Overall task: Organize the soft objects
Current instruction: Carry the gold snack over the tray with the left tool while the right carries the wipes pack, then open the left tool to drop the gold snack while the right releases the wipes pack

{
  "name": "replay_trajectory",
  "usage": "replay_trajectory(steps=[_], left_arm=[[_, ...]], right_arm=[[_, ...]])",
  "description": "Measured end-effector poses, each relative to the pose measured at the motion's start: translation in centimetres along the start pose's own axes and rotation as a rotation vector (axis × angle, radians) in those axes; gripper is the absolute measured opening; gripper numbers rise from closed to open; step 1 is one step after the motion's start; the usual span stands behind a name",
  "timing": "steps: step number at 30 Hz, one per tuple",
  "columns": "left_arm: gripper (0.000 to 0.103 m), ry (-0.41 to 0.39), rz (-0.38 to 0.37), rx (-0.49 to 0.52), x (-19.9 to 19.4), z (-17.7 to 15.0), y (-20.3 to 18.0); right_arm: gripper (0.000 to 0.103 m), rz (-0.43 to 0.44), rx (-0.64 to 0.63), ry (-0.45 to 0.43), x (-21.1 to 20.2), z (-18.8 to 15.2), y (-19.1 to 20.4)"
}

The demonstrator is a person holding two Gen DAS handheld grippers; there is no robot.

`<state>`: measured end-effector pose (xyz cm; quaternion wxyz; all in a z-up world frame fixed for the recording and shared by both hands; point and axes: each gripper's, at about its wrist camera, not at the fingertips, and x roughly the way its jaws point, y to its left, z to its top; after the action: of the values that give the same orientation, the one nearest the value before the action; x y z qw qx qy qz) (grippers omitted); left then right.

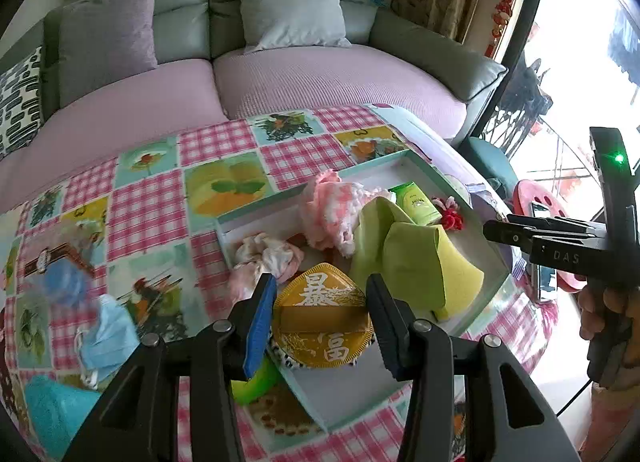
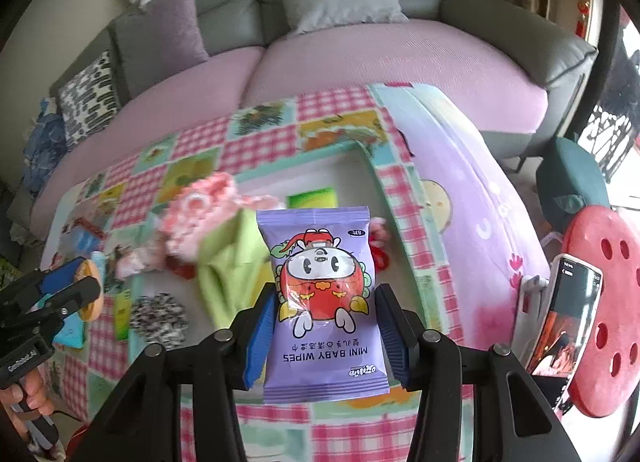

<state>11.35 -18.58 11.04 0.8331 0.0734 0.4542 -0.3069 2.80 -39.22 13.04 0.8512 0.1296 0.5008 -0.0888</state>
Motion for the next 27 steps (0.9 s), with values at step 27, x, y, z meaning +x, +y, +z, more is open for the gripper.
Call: replay_trajectory(steps=[27], left_arm=[[0.065,0.079,-0.033,-0.061,4.5,0.2,1.0]], right_arm=[[0.071,-0.043,0.035,0.084,4.4,1.1,-2.1]])
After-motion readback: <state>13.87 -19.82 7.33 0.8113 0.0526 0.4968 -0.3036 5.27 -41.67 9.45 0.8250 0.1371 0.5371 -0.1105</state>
